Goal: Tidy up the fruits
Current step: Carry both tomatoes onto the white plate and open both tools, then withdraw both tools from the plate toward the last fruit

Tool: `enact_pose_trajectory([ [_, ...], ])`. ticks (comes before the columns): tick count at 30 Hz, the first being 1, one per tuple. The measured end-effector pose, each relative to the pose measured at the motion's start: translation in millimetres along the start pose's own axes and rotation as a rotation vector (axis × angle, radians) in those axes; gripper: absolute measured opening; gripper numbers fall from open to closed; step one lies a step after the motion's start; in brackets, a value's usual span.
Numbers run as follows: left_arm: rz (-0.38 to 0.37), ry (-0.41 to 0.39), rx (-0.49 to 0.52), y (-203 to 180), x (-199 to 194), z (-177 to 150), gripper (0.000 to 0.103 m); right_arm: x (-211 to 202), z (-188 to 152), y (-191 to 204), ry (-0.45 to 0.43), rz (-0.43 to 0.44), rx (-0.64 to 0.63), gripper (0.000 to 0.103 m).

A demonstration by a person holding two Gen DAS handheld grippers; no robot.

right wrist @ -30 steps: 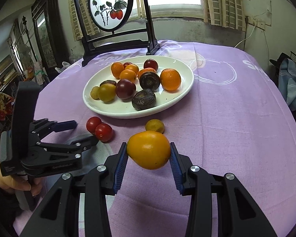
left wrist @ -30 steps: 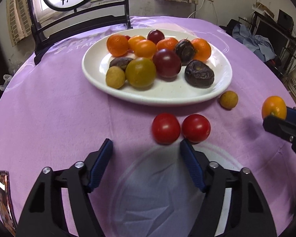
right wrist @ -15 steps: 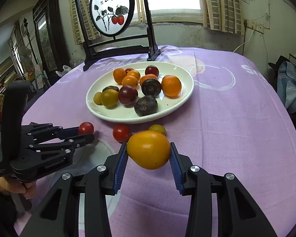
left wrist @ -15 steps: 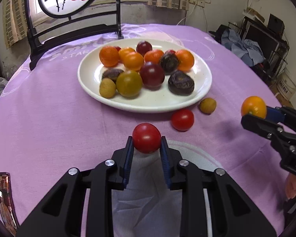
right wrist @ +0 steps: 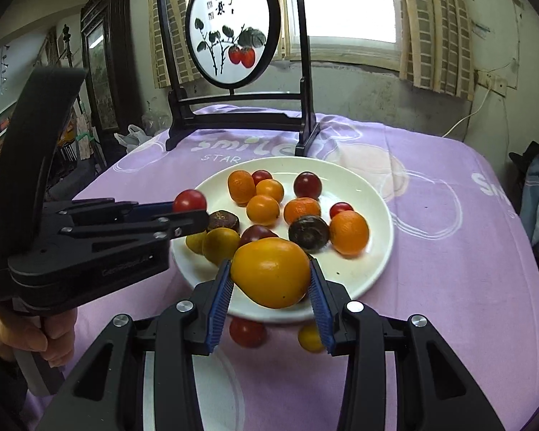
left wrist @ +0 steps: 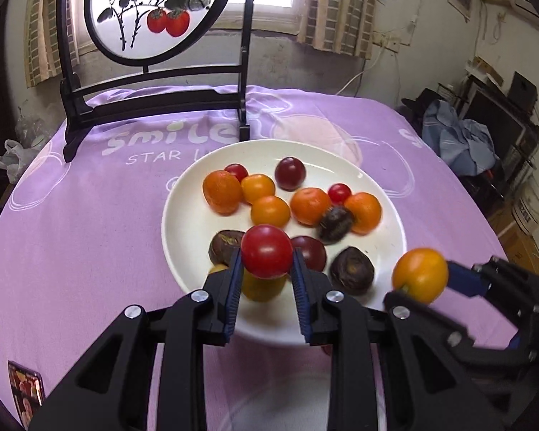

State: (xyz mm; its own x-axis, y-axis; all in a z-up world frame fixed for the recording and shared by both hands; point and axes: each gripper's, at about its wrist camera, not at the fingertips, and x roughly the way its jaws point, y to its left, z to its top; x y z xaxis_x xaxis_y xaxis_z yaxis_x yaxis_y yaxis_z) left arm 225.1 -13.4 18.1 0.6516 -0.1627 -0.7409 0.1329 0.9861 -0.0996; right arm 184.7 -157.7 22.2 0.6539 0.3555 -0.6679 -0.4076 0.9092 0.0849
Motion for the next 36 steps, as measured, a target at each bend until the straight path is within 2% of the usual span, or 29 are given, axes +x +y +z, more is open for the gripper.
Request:
enact_pose_trajectory([
  [6,0.025,0.027,-0.011,8.4,30.1,9.1,0.026,31.6,-2.9,10.3,0.057,0.033,-0.015,0.042],
  [10,0.029,0.042,-0.041,12.3,47.0,12.7,0.030,46.7,-9.3,10.9,0.079,0.008,0.001,0.043],
  [12,0.047,0.040,-0.052,12.2,49.8,12.6,0.051,45.7,-11.6,9.7,0.064,0.033,0.008,0.051],
  [14,0.051,0.024,-0.046,9.4,46.2,10.4,0.057,40.6,-13.1,8.3,0.058,0.033,0.013,0.055],
  [23,0.037,0.016,-0.061,9.7,15.1,-15.9,0.060,5.2,-25.2,-19.1,0.032,0.030,0.101,0.056],
  [36,0.027,0.007,-0.050,-7.1,-20.5,-64.2,0.065,-21.5,-61.9,-22.9,0.044,-0.013,0.111,0.059],
])
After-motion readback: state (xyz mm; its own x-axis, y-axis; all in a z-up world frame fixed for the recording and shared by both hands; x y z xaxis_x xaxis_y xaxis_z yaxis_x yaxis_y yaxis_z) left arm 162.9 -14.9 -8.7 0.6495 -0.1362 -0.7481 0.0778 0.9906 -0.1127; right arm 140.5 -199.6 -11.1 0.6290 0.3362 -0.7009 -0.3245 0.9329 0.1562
